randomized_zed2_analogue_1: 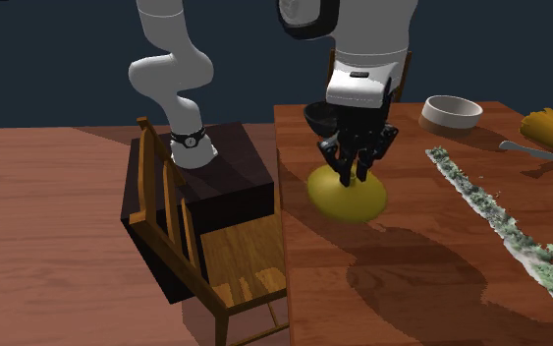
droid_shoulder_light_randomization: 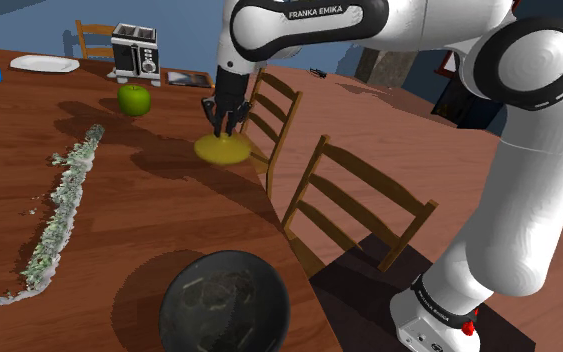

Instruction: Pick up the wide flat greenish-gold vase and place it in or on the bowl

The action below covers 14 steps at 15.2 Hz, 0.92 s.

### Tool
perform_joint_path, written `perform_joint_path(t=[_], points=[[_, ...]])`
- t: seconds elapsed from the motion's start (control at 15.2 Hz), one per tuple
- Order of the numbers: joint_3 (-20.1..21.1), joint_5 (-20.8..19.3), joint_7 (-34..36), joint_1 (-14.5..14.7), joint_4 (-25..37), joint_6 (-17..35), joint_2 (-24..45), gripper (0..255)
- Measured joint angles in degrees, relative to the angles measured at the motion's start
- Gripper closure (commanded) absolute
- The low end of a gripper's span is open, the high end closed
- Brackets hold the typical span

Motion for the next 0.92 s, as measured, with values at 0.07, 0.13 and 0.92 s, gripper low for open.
perform_joint_path(t=[0.07,0.13,0.92], points=[[0.0,0.0,0.0,0.0,0.6,-0.7,-0.1,255],[0.0,0.1,0.0,0.0,1.2,-1.4,-0.2,255],[0.4,0.3,0.7,0.5,8.4,-9.6,-1.3,255]])
